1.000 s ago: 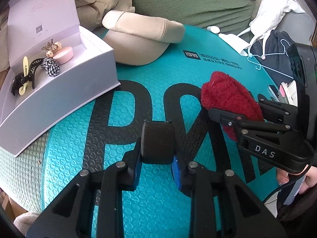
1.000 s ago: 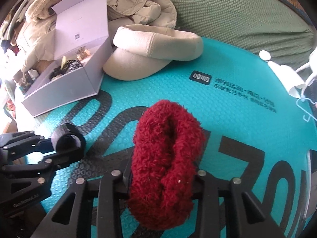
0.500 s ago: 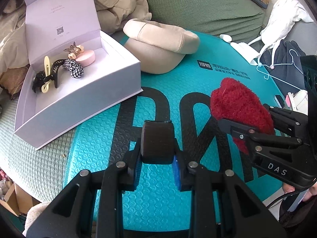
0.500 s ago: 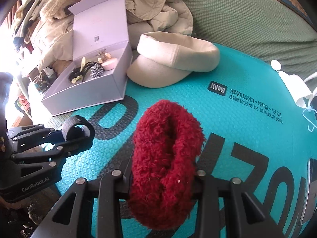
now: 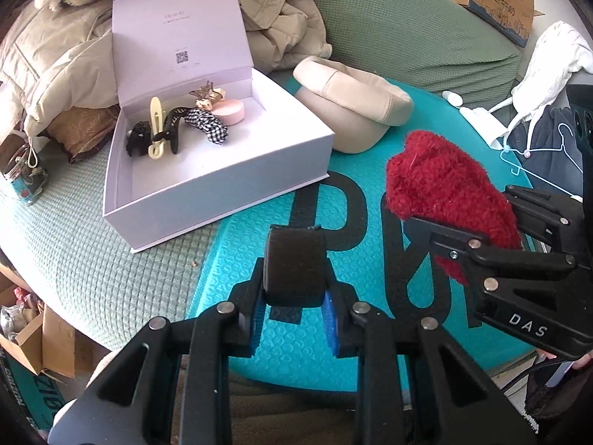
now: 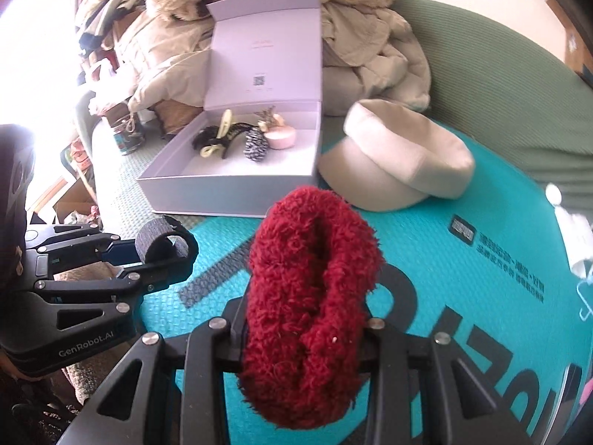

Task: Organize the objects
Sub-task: 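Lift and carry the hair tie and red scrunchie with both tools into the box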

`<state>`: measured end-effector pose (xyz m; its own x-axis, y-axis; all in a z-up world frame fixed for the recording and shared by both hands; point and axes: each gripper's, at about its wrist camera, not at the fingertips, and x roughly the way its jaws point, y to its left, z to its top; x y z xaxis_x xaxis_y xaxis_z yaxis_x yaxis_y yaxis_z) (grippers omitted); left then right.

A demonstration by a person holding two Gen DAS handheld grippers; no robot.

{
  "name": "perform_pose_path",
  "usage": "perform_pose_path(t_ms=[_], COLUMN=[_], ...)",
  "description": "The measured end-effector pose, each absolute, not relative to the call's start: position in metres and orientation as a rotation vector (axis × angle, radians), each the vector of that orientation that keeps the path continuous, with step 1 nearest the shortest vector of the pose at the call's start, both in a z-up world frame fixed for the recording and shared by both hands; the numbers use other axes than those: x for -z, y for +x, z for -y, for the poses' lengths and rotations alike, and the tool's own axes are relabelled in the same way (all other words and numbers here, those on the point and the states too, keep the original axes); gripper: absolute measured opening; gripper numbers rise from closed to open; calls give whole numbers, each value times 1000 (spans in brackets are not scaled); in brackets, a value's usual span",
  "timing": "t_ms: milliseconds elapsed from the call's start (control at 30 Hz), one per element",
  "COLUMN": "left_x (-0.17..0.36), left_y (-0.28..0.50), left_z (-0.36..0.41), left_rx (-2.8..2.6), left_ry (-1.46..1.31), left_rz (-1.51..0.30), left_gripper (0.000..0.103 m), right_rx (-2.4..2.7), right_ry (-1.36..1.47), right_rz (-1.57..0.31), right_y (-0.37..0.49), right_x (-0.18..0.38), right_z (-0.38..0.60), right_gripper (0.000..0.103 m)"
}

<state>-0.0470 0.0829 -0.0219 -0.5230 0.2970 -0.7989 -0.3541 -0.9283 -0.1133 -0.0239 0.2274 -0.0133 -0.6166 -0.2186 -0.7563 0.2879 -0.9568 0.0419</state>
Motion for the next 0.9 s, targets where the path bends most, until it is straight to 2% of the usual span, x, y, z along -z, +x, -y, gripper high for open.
perform_pose_path(t_ms=[400,900], left_x=[-8,-42], left_y=[-27,-12], left_z=[-30,-1], left_rx=[-2600,-2689], left_ry=[-1255,-1193], left_rz=[-80,-66], left_gripper=[24,25], right_rx=[2454,2387], right_ry=[1059,981], right_rz=[-189,-236], right_y=[-18,-6], right_x=[-17,-41], right_z=[-171,-142], right_gripper=[35,36])
